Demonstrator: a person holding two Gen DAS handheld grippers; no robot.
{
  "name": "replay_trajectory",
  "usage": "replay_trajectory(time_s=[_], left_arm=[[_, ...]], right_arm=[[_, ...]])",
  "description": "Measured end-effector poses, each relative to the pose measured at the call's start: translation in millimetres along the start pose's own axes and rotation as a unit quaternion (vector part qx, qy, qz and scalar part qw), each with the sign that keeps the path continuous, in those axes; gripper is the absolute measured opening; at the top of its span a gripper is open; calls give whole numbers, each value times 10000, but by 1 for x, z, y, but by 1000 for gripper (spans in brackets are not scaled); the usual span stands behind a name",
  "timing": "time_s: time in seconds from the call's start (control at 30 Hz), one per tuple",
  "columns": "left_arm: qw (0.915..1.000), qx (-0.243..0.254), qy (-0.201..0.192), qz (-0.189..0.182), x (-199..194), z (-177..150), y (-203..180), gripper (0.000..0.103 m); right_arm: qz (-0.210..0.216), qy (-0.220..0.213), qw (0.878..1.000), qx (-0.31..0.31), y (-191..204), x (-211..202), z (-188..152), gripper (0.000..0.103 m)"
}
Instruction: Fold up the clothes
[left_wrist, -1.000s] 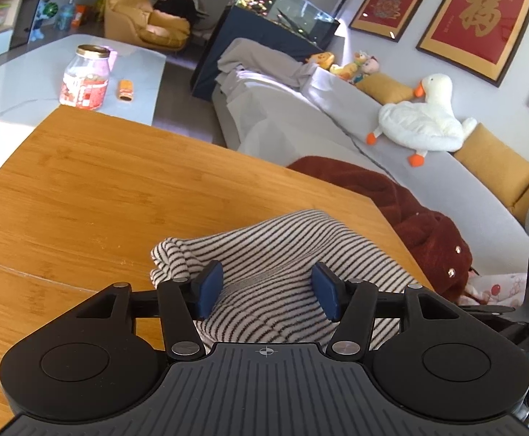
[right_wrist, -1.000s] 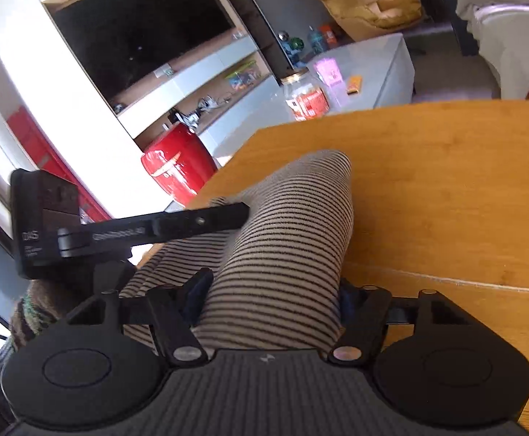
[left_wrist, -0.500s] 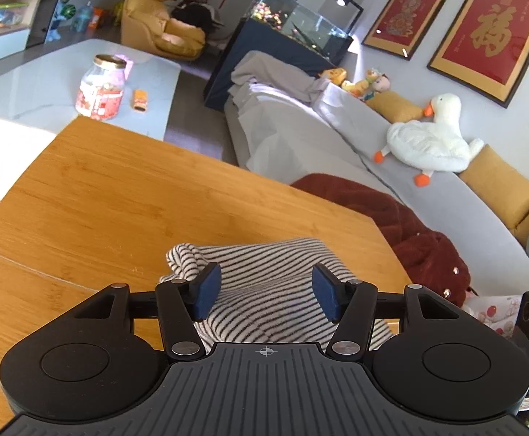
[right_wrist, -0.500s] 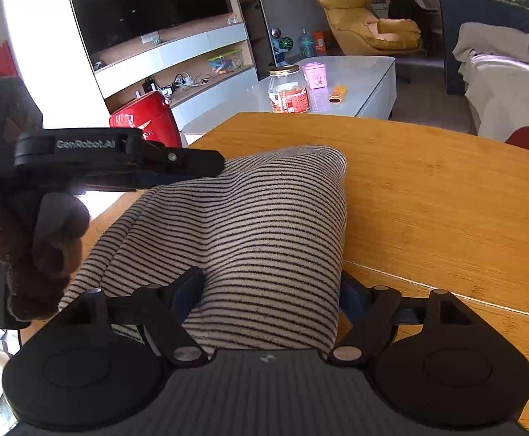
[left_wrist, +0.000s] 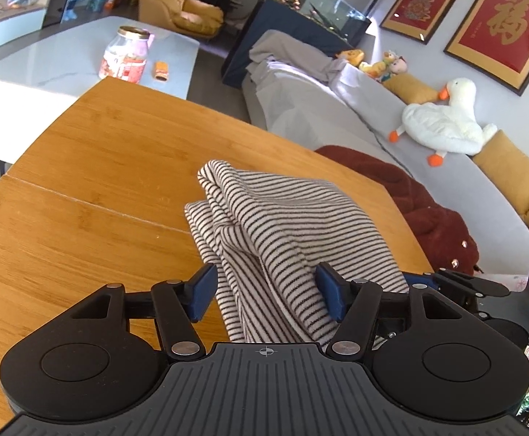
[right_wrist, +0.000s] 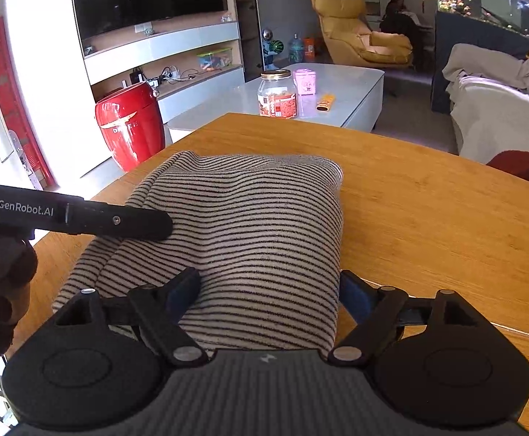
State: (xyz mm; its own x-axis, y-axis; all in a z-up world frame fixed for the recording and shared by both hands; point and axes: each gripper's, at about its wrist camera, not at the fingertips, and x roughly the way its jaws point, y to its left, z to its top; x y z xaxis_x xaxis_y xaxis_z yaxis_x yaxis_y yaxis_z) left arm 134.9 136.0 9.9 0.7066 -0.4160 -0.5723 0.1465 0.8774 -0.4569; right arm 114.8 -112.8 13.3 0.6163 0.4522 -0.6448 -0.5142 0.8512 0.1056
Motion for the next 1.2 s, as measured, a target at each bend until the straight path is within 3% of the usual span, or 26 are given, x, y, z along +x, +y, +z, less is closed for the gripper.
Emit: replay_trajectory(time_s=[0.4,0.7,0.8,0.93,1.03,1.1,1.13,1.17,1.2], left_arm=[[10000,-41,9,17,2,-2,2,70],[9998,37,59,-179,-13,-10,-5,60],[9996,252,40,-84,-13,-15,-10,59],[9994,321,30,-103,-10,-17,-12,59],[9994,336,36,-113,-9,-19,-12,59],[9994,324,38,-115,-9,-19,-11,59],[9994,312,39,-116,-8,-20,-10,59],[9995,299,42,-119,-7,-20,-9,59],[9995,291,52,-127,-7,-20,-9,60]], right_arm=[[-15,17,9999,-105,1,-2,2,86],[117,48,9999,-87,-5,-5,6,87],[733,-193,9958,516,-30,-15,19,87],[859,-545,9884,1127,-60,-11,40,94],[780,-147,9878,1343,-75,24,45,96],[1031,191,9807,1650,-81,45,39,96],[1218,349,9745,1853,-84,54,36,94],[1416,402,9683,2020,-84,57,35,79],[1491,330,9679,1998,-80,55,38,77]])
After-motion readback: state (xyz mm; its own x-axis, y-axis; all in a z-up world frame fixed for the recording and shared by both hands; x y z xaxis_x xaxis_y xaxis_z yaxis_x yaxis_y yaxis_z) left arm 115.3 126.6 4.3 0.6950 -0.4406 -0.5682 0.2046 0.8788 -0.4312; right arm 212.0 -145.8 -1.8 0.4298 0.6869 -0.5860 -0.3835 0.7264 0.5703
